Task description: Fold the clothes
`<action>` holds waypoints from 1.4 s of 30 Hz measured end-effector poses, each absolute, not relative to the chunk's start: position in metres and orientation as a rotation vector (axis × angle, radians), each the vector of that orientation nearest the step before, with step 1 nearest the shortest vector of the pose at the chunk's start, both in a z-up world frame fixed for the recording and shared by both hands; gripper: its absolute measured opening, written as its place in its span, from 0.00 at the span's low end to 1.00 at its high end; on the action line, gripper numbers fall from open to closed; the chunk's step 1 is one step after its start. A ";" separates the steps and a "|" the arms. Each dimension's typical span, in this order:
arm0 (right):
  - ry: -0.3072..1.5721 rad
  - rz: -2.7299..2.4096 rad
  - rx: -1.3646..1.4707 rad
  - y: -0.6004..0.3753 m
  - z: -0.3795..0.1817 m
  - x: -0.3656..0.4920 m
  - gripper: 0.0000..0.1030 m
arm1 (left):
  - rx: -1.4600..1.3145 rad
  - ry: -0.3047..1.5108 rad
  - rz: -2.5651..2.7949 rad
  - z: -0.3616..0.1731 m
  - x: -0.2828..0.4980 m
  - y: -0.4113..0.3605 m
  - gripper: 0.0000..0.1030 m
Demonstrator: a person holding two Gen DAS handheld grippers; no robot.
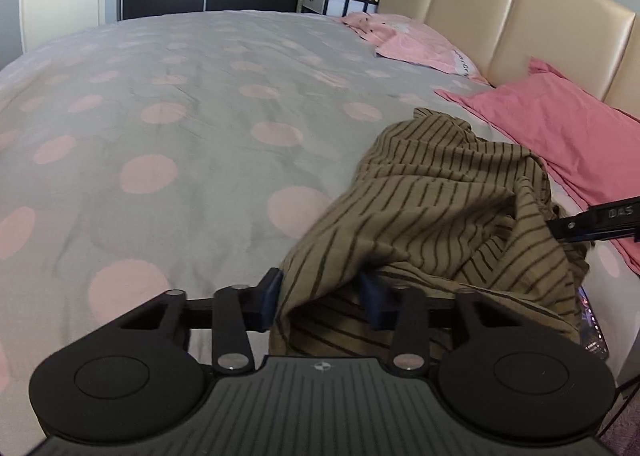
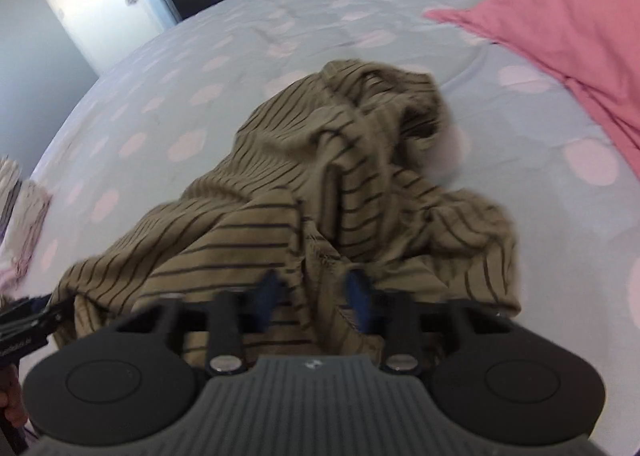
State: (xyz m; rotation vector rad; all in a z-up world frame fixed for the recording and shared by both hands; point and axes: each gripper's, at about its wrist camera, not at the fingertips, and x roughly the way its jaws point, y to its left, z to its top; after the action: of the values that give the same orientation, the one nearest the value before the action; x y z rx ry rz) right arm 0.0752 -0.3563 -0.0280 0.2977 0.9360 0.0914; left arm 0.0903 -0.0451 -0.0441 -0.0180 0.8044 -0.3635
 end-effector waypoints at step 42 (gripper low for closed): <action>0.925 0.501 0.181 -0.289 0.042 -0.019 0.41 | 0.024 0.779 -0.441 0.064 0.074 -0.036 0.43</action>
State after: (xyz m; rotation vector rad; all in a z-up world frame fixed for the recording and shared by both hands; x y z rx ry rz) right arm -0.0186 -0.2888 0.0425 0.1810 0.9245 0.5012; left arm 0.0740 -0.0357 0.0638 0.0235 0.7786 -0.4412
